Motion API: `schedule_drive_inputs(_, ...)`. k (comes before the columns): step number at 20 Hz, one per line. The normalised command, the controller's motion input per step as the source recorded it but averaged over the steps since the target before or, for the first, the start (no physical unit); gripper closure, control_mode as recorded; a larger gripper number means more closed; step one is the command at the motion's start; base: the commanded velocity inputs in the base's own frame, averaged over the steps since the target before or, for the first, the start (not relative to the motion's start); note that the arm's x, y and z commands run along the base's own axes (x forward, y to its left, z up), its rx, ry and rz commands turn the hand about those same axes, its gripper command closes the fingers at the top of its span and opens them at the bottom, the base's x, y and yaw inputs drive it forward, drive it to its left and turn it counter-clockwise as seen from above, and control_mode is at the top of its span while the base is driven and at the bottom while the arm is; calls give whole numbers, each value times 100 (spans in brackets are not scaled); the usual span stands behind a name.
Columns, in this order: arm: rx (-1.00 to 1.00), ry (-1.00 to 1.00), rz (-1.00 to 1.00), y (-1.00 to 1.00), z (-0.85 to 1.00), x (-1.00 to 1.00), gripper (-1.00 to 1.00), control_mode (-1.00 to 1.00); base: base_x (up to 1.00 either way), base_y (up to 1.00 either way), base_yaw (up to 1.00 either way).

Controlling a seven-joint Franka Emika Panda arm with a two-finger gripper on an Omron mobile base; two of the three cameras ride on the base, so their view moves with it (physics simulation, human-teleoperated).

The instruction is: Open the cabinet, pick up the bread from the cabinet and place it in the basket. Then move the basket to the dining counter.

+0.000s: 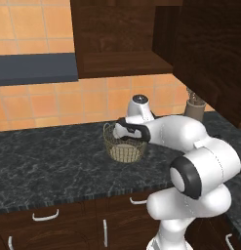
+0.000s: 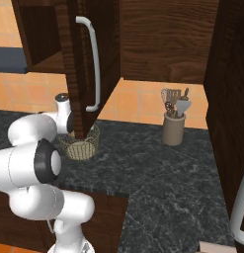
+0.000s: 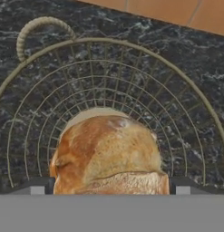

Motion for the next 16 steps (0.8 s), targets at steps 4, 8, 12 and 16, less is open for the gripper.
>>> schedule_drive_inputs(4,2,9,12,0,-19,26,100,-100,0,0,0)
schedule_drive_inputs(8,0,6,11,3,-22,20,100,-100,0,0,0)
schedule_drive_inputs(12,0,9,9,24,-32,44,-100,-100,0,0,0)
schedule_drive_inputs(16,0,10,8,19,-26,36,-100,-100,0,0,0)
